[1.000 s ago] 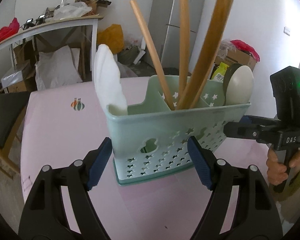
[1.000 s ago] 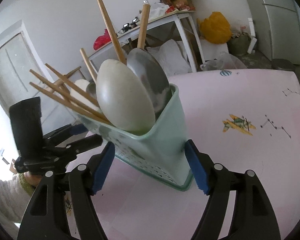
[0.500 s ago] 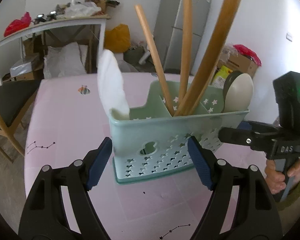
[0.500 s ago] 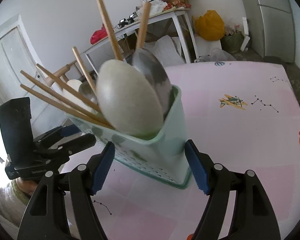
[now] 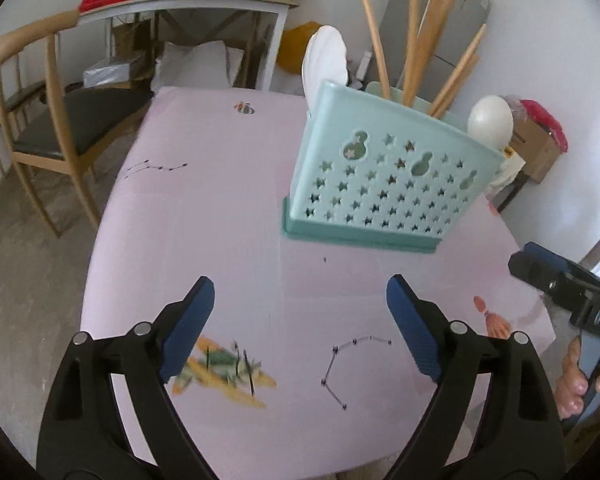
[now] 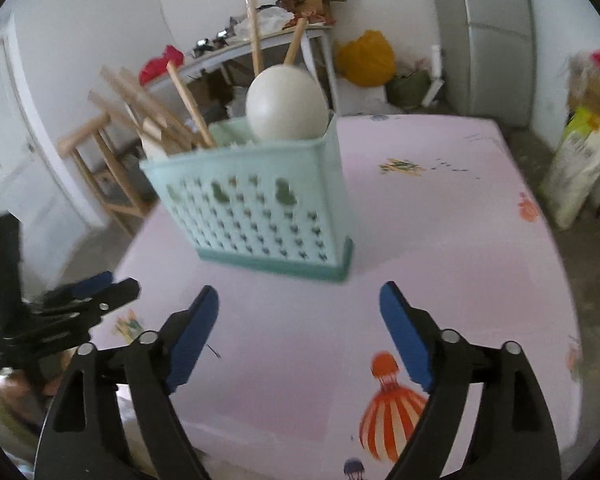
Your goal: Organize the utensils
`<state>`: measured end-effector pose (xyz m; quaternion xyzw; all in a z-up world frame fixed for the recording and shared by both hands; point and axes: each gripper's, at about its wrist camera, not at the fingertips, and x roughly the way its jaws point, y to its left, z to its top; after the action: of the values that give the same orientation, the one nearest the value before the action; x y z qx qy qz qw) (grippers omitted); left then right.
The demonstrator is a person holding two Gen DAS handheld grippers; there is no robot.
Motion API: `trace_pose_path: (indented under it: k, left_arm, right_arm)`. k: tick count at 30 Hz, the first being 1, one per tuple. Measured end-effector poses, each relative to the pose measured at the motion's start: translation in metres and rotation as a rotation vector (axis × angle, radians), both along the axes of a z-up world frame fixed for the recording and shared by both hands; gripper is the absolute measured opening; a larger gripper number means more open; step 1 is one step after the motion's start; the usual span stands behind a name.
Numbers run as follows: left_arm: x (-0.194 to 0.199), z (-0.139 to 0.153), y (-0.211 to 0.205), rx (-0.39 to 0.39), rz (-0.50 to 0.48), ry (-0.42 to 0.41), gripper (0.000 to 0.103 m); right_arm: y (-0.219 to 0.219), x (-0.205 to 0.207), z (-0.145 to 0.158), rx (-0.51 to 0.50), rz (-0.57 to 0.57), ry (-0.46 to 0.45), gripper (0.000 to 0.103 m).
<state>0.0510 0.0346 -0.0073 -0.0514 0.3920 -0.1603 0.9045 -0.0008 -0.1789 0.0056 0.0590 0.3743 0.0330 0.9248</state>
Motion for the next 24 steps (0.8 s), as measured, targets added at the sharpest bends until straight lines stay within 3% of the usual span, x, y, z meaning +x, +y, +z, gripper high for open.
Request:
trace_pose_path:
  k: [3, 6, 13, 24]
  left_arm:
    - [-0.009, 0.007, -0.006, 0.021, 0.025, -0.035, 0.091]
    - [-0.013, 0.019, -0.015, 0.093, 0.071, -0.085, 0.091]
    - [-0.02, 0.044, -0.024, 0.247, 0.179, -0.204, 0.093]
    - [-0.017, 0.045, -0.023, 0.275, 0.245, -0.141, 0.094]
  right_arm:
    - [0.014, -0.006, 0.002, -0.091, -0.017, -0.003, 0.088]
    - [0.014, -0.009, 0.008, -0.146, -0.07, -0.038, 0.093]
    - [0.009, -0.01, 0.015, -0.186, -0.196, -0.053, 0.097]
    - [0.012, -0.009, 0.013, -0.194, -0.237, -0.034, 0.097]
